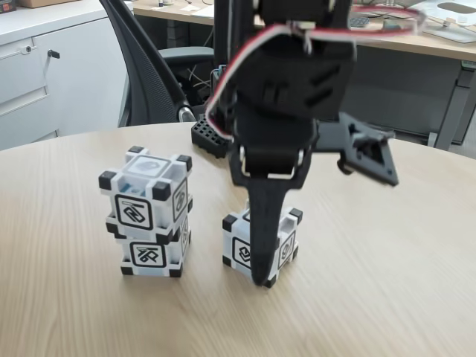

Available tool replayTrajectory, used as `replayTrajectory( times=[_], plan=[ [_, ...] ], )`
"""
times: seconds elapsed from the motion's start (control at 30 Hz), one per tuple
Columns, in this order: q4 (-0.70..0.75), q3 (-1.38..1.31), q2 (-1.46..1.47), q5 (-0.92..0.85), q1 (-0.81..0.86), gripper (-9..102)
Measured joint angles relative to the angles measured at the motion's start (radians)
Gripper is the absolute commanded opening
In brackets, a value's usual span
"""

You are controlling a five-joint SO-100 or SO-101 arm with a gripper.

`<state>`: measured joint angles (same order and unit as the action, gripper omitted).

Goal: Stack cubes from left to right.

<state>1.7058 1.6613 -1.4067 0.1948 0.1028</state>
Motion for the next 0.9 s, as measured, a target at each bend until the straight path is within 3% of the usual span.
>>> replayTrajectory(
  times=[0.9],
  plan=[
    [-0.123,0.003,0.061,0.015,0.002,44]
  ],
)
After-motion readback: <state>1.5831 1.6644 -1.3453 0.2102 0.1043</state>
